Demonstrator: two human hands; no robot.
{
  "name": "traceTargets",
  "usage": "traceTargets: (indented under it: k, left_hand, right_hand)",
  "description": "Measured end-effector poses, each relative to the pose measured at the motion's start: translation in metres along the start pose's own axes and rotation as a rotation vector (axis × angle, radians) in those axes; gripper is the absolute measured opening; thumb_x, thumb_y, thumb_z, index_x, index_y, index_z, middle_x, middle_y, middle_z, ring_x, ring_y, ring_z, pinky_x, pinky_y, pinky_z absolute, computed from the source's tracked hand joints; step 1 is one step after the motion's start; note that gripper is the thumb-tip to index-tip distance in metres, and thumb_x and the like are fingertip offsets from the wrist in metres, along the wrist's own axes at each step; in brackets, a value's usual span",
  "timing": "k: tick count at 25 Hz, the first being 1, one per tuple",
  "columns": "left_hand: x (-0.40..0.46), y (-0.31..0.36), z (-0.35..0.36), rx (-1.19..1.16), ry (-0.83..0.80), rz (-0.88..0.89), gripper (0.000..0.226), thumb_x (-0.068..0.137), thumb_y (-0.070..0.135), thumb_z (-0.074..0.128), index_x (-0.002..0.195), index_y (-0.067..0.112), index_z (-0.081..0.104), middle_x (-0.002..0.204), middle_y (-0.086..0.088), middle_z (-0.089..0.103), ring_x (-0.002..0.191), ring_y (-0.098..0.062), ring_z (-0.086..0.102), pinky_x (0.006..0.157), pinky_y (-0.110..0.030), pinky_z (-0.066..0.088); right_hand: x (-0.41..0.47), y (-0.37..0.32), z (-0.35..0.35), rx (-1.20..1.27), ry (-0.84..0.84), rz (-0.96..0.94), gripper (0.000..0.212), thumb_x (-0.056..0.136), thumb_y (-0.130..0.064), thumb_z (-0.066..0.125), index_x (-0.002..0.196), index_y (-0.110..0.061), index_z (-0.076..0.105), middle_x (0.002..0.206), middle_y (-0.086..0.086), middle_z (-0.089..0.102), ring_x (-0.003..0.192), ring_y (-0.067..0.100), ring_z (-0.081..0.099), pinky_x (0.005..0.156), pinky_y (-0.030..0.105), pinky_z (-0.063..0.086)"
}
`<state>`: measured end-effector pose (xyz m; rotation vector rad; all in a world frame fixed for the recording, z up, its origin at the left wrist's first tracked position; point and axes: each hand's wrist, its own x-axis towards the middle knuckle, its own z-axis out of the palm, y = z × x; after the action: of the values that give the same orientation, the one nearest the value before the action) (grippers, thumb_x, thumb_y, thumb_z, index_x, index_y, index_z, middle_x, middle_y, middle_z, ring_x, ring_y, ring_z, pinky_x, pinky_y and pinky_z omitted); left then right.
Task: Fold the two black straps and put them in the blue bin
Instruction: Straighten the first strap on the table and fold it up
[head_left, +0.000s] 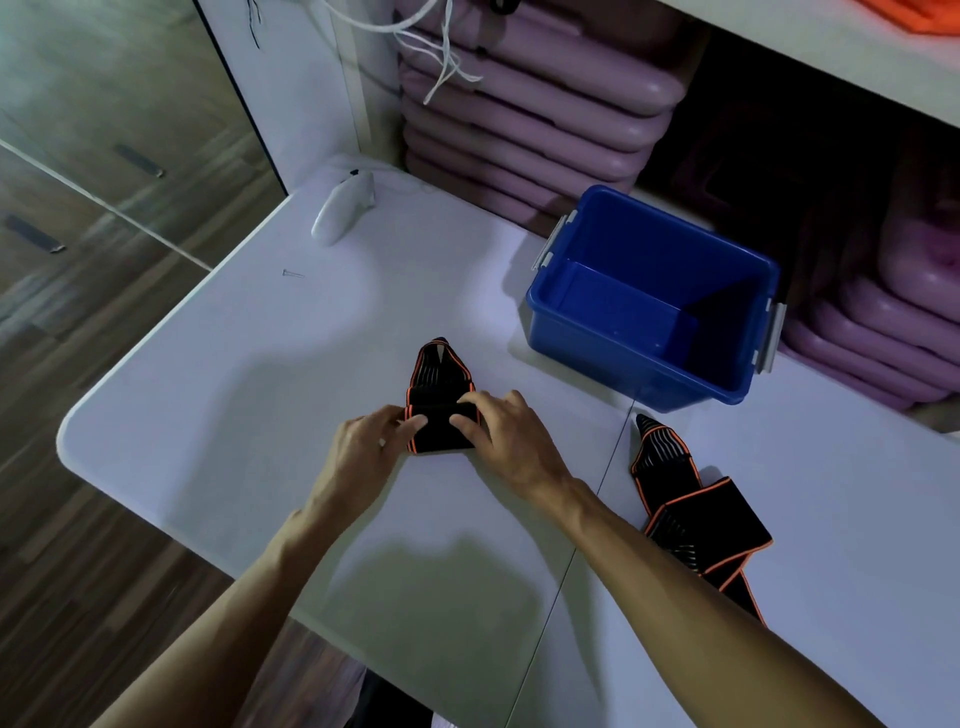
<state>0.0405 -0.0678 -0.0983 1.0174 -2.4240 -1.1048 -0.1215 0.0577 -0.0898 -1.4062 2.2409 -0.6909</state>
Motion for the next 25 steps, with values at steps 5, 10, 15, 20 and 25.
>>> traceTargets:
  k: [5,10,15,20,25]
  left_hand:
    - [0.008,0.016,0.011,0.175,0.091,-0.196,0.026,0.092,0.050,0.050,0.097,0.024,0.049,0.052,-0.002,0.057,0.053,-0.031,0.054,0.049,-0.034,0.038]
    - [0.009,0.018,0.013,0.293,0.150,-0.148,0.022,0.093,0.048,0.048,0.092,0.027,0.054,0.084,0.001,0.062,0.072,-0.028,0.060,0.056,-0.031,0.038]
    - [-0.008,-0.001,0.010,0.213,0.021,0.179,0.044,0.086,0.051,0.059,0.114,0.017,0.059,0.114,0.003,0.059,0.094,-0.020,0.061,0.070,-0.032,0.052]
    - [-0.007,-0.019,0.001,0.140,-0.048,0.226,0.061,0.083,0.061,0.054,0.123,0.016,0.060,0.121,-0.003,0.053,0.105,-0.021,0.055,0.085,-0.036,0.050]
    - [0.016,-0.011,-0.011,-0.194,-0.218,-0.055,0.041,0.071,0.057,0.071,0.105,0.037,0.061,0.111,0.013,0.063,0.096,0.002,0.062,0.080,-0.027,0.050]
  right_hand:
    - [0.006,-0.011,0.014,-0.018,0.114,0.110,0.021,0.102,-0.041,0.044,0.109,-0.022,0.048,0.086,0.005,0.066,0.082,0.028,0.054,0.061,0.041,0.051]
    - [-0.004,0.007,0.013,-0.237,0.110,-0.049,0.055,0.089,-0.057,0.056,0.129,-0.020,0.057,0.119,0.010,0.054,0.096,0.028,0.050,0.071,0.039,0.050]
    - [-0.008,0.010,0.011,-0.309,0.065,-0.130,0.064,0.084,-0.055,0.065,0.128,-0.011,0.056,0.120,0.011,0.054,0.092,0.031,0.051,0.066,0.045,0.052]
    - [0.005,0.006,0.001,-0.158,-0.080,-0.048,0.061,0.092,-0.065,0.044,0.123,-0.014,0.059,0.131,0.007,0.050,0.112,0.026,0.045,0.086,0.043,0.049]
    - [0.013,-0.003,-0.008,0.137,-0.194,0.063,0.044,0.096,-0.048,0.053,0.126,-0.016,0.053,0.126,0.002,0.058,0.112,0.018,0.046,0.092,0.038,0.048]
